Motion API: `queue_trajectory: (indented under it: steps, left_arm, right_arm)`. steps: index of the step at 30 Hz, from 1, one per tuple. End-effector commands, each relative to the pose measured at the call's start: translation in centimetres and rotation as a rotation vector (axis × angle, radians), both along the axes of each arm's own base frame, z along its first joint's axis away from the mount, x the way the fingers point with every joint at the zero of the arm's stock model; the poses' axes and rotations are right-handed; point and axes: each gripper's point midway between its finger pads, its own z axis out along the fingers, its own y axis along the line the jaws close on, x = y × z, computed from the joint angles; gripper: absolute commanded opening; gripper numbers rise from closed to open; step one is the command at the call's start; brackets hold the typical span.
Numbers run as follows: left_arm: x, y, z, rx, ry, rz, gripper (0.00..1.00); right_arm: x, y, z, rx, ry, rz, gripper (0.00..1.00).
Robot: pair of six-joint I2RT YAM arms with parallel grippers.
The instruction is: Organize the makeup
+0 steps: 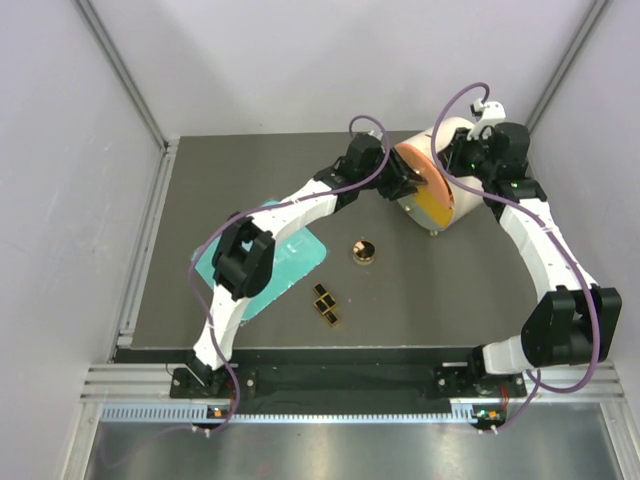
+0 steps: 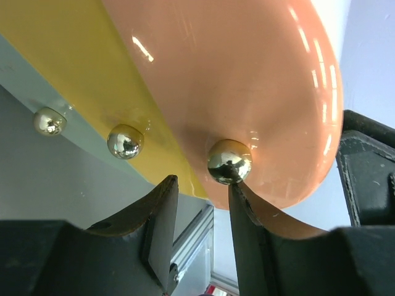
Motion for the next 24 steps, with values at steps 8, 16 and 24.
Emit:
queue_trajectory:
  steps: [8,16,24]
  left_arm:
    - [0.3,-2.7,3.2,-0.113,-0.048,-0.089,0.44]
    - [-0.5,-0.5,4.8,-0.081,-0.126,-0.095,0.44]
    - [-2.7,2.1,2.9,-0.06,-0.127,-0.113,0.45]
  right_arm:
    - [-7.5,-0.8,-14.1,-0.072,0.551,-0.013,0.26]
    - [-7.6,-0.8,-14.1,-0.071,0.55,-0.015,0.26]
    - [-7.4,-0.6,-14.3,-0.062,0.556,-0.005,0.26]
